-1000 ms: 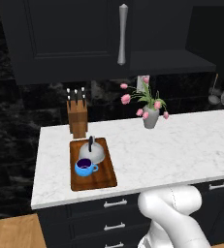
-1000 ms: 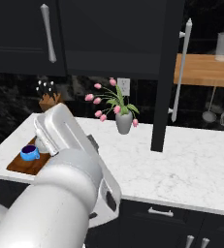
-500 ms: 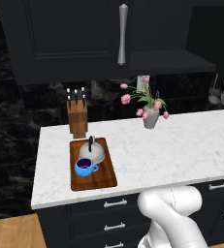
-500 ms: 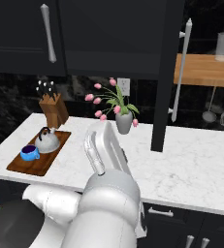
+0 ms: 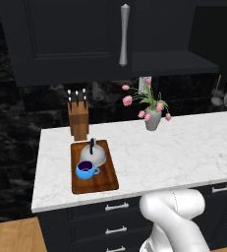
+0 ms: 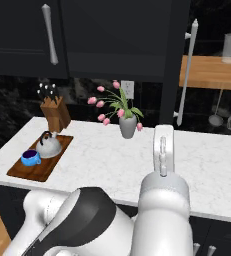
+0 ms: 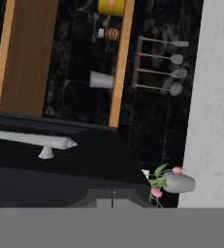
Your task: Pick the kettle from the counter and place it on the tray. Then pick the mug from the cabinet and place it on the tray. Then close the cabinet doors.
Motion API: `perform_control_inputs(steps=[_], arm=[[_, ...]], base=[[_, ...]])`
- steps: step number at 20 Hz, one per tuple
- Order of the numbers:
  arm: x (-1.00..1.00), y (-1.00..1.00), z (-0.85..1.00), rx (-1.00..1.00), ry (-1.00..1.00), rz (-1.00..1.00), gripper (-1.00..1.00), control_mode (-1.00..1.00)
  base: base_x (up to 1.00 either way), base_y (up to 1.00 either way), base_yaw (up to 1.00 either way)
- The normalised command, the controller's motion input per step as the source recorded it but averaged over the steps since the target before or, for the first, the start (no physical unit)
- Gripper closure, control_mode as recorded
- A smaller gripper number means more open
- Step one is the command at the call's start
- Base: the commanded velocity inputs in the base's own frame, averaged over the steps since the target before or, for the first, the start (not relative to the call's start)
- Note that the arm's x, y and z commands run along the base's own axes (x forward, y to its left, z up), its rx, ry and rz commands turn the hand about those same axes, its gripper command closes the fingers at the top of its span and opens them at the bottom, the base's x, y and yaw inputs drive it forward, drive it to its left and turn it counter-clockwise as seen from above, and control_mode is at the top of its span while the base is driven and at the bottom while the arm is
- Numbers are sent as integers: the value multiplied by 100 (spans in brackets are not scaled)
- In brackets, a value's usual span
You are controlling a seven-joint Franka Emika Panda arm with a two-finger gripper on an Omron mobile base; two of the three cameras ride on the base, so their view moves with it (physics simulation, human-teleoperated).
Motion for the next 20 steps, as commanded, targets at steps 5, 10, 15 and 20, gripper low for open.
perform_control_inputs(steps=[5, 10, 15, 20], arm=[[77, -54, -35, 10, 0, -4, 100, -100], [51, -71, -15, 9, 0, 0, 100, -100], [26, -46, 0, 9, -3, 0, 100, -100], [6, 15, 0, 3, -15, 0, 100, -100]], base=[[0, 0, 0], [0, 0, 0], [0, 0, 0], [0, 0, 0]])
